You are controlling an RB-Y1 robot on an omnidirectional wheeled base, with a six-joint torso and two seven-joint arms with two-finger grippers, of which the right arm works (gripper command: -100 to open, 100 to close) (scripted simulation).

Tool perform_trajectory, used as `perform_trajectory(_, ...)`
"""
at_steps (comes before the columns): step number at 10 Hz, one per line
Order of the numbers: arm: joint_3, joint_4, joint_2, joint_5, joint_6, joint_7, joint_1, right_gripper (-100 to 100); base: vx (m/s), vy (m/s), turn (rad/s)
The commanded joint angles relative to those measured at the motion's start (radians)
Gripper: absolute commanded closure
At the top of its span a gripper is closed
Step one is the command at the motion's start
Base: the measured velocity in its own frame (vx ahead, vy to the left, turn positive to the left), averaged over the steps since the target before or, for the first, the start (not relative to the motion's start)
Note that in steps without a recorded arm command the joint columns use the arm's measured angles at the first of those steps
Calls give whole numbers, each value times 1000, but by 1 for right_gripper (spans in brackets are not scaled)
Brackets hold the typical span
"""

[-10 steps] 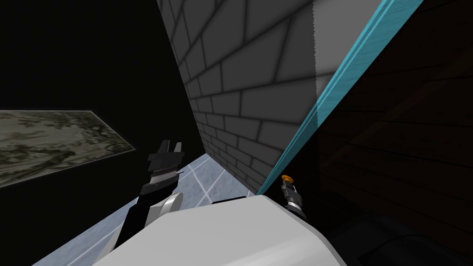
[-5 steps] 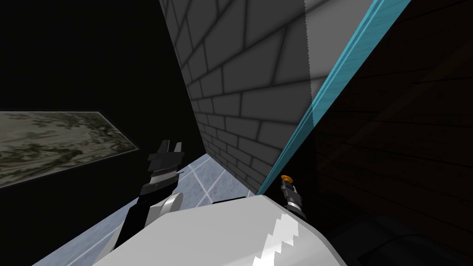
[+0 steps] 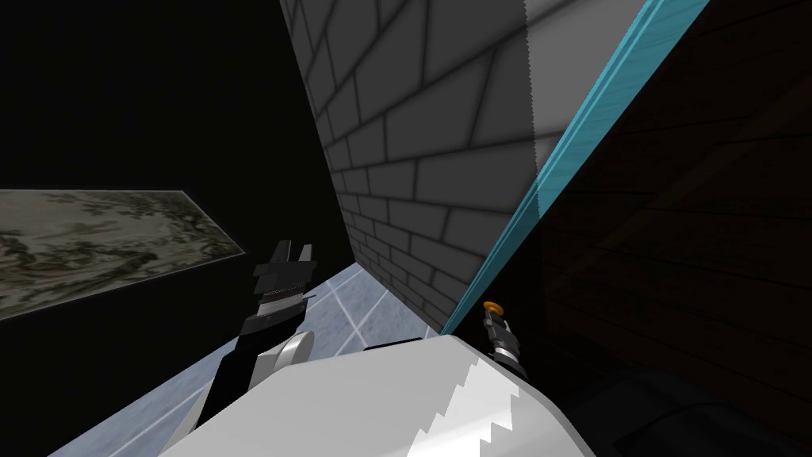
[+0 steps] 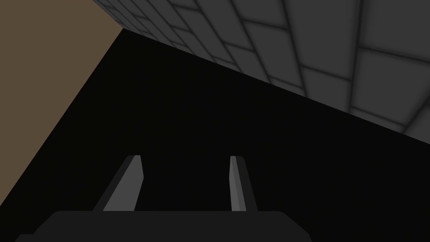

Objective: Pull the door open

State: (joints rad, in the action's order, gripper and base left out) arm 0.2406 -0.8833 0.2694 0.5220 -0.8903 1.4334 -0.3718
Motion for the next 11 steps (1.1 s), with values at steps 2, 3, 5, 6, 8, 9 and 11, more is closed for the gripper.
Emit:
perform_trajectory(2,0,2,-1,5,-2,-60,-2,100,-31,9,33)
perform_trajectory(3,0,3,-1,7,-2,-81,-2,100,-28,7,27)
perform_trajectory(5,1,5,-1,11,-4,-137,-3,100,-33,9,43)
perform_trajectory(6,2,6,0,13,-5,-163,-4,100,-41,15,43)
perform_trajectory(8,2,7,0,16,-5,-200,-5,100,-37,12,31)
perform_trajectory(9,3,8,0,18,-6,-231,-6,100,-19,7,25)
perform_trajectory(11,4,10,1,24,-8,-285,-7,100,-37,9,53)
